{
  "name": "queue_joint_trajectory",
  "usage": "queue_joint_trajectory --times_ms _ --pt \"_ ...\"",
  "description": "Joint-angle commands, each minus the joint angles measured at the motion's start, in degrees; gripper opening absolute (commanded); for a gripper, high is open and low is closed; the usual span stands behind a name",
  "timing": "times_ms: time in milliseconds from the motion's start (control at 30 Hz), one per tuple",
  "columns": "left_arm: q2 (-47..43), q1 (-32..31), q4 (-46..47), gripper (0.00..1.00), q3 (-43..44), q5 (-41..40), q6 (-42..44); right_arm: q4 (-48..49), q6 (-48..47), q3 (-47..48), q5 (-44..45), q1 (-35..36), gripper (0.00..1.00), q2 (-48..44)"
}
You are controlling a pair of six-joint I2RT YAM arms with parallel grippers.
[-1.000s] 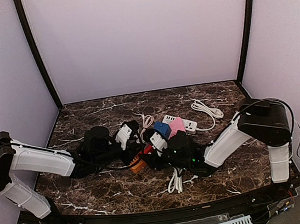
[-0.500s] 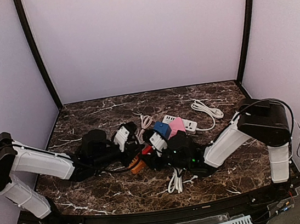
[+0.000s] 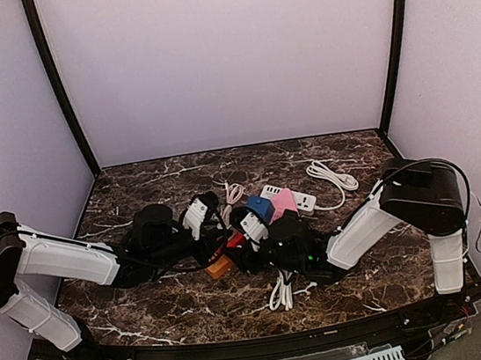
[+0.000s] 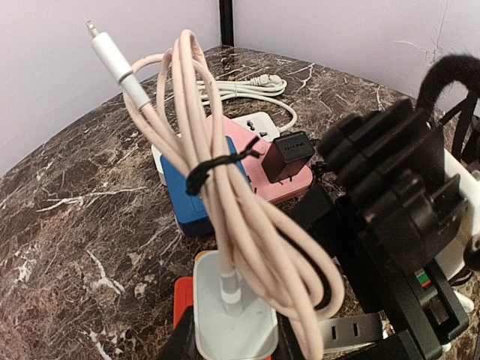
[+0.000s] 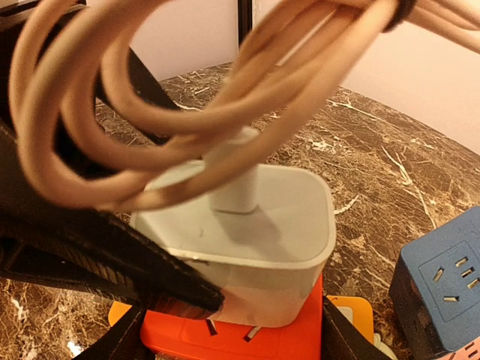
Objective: Pull the plug off the socket
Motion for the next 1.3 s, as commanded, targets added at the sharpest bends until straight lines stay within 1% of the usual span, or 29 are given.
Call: queue_joint_trajectory --times_ms 0,33,67,100,133,200,233,367,533,600,667,700,733,767,800,833,867,900,933,967,1000,1033,1067,1100,1133,1167,1267 --pt "-2.1 0.0 11.9 0.01 0.4 5.2 -8.1 -4.5 1.2 -0.7 2.0 -1.0 0.24 2.6" --pt "-1.7 -0.1 12.5 0.01 0.4 5.9 -7.7 -4.5 1.1 -0.8 2.0 -1.0 0.24 2.5" --pt "-1.6 -0.6 12.3 0.01 0.4 6.3 -5.3 -4.5 1.1 -0.8 2.1 -1.0 0.24 2.5" --pt "-1.8 -1.0 10.4 0.01 0.8 6.0 -3.3 -4.5 1.1 -0.8 2.1 -1.0 0.24 2.4" --pt "-2.0 -1.7 9.1 0.01 1.0 4.9 0.5 -4.5 1.2 -1.0 2.2 -1.0 0.24 2.4" --pt "-2.7 -1.9 5.7 0.01 1.5 3.3 3.9 -4.4 1.3 -1.2 2.3 -1.1 0.24 2.3" --pt "-3.3 -1.5 5.0 0.01 1.3 2.2 4.4 -4.4 1.3 -1.2 2.3 -1.1 0.24 2.2" --pt "-4.5 0.1 2.1 0.01 1.6 2.1 4.3 -4.4 1.3 -1.3 2.4 -1.1 0.24 2.2" --pt "-6.9 3.0 1.0 0.01 -0.1 0.4 1.0 -4.6 1.3 -1.2 2.2 -1.1 0.24 1.9" --pt "-8.4 5.0 0.7 0.01 -0.7 -1.5 -1.9 -4.7 1.3 -1.3 2.1 -1.1 0.24 1.7" --pt "-9.8 7.7 -0.5 0.01 -0.4 -3.8 -6.2 -4.8 1.2 -1.3 2.1 -1.1 0.25 1.5" --pt "-10.3 10.1 -1.4 0.01 0.1 -5.5 -9.6 -4.9 1.2 -1.3 2.0 -1.1 0.25 1.5" --pt "-10.9 11.4 -3.7 0.01 1.3 -6.0 -11.3 -4.9 1.3 -1.3 2.1 -1.1 0.25 1.4" --pt "-11.1 14.5 -5.0 0.02 2.0 -6.2 -15.0 -5.1 1.2 -1.3 2.0 -1.1 0.25 1.3" --pt "-10.9 16.3 -7.7 0.02 3.8 -6.3 -17.0 -5.3 1.3 -1.2 2.0 -1.1 0.25 1.2" --pt "-10.6 20.1 -8.9 0.02 4.7 -5.6 -20.7 -5.5 1.2 -1.1 2.0 -1.1 0.25 1.1" --pt "-9.5 22.0 -11.2 0.02 6.8 -3.9 -22.5 -5.7 1.2 -1.0 2.0 -1.1 0.25 1.0" --pt "-7.8 25.9 -12.2 0.02 7.8 -2.4 -26.4 -5.8 1.2 -0.9 2.0 -1.1 0.25 0.9" --pt "-6.7 29.4 -13.8 0.02 9.9 0.2 -28.3 -6.0 1.2 -0.9 2.0 -1.1 0.25 0.7" --pt "-4.3 31.3 -15.3 0.02 11.0 1.4 -31.6 -6.2 1.2 -0.9 1.9 -1.1 0.25 0.6" --pt "-3.2 34.6 -15.8 0.02 12.9 3.5 -33.3 -6.3 1.1 -0.9 2.0 -1.1 0.25 0.6" --pt "-0.9 36.2 -16.0 0.01 13.7 4.4 -36.5 -6.4 1.1 -0.8 1.9 -1.1 0.26 0.6" --pt "0.2 39.0 -15.6 0.02 14.7 5.8 -38.0 -6.4 1.0 -0.8 1.9 -1.1 0.26 0.5" --pt "2.6 40.2 -13.6 0.02 15.4 6.6 -40.4 -6.5 0.9 -0.8 1.9 -1.1 0.26 0.5" --pt "3.9 42.3 -12.9 0.03 15.9 8.2 -41.2 -6.6 0.9 -0.6 1.8 -1.1 0.26 0.6" --pt "6.7 43.1 -12.4 0.04 17.8 9.1 -42.5 -6.7 0.8 -0.5 1.7 -1.1 0.26 0.6" --pt "13.5 46.5 -13.9 0.04 22.8 12.5 -44.1 -7.0 0.7 -0.2 1.5 -1.2 0.26 0.7"
